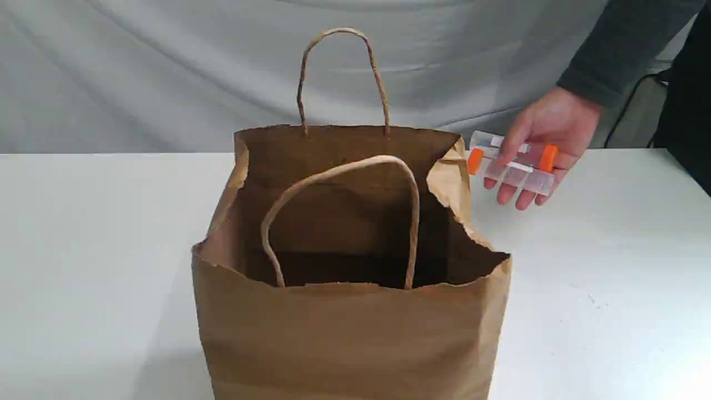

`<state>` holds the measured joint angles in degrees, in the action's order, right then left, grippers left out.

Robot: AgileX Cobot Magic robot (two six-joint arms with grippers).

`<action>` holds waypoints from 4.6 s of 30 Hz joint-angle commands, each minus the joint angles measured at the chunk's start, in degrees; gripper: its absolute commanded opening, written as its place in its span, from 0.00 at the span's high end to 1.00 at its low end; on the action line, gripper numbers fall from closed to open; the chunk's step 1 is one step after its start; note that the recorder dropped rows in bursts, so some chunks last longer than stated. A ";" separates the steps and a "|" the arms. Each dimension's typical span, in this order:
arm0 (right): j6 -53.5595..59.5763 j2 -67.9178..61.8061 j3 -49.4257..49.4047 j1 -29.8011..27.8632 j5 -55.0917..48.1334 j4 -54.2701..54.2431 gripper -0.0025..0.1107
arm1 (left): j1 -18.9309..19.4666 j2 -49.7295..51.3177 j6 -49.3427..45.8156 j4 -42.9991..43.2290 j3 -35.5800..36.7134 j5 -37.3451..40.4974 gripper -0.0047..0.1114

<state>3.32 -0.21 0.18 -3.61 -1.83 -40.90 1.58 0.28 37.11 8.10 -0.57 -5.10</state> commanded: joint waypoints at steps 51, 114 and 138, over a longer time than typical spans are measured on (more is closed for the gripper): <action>2.82 0.21 -0.18 -0.41 -2.66 1.60 0.98 | -25.98 58.54 -98.49 -59.94 -65.09 65.54 0.48; 25.36 -80.26 102.79 -0.30 -68.13 -1.83 0.98 | -39.48 68.63 -89.39 -45.19 -65.09 50.06 0.96; 36.08 -100.48 105.19 19.81 -68.13 15.87 0.60 | -39.48 68.63 -88.17 -45.19 -65.09 51.56 0.96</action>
<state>37.88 -100.60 105.12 15.73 -69.91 -25.86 -37.51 68.82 -51.82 -37.15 -65.49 46.14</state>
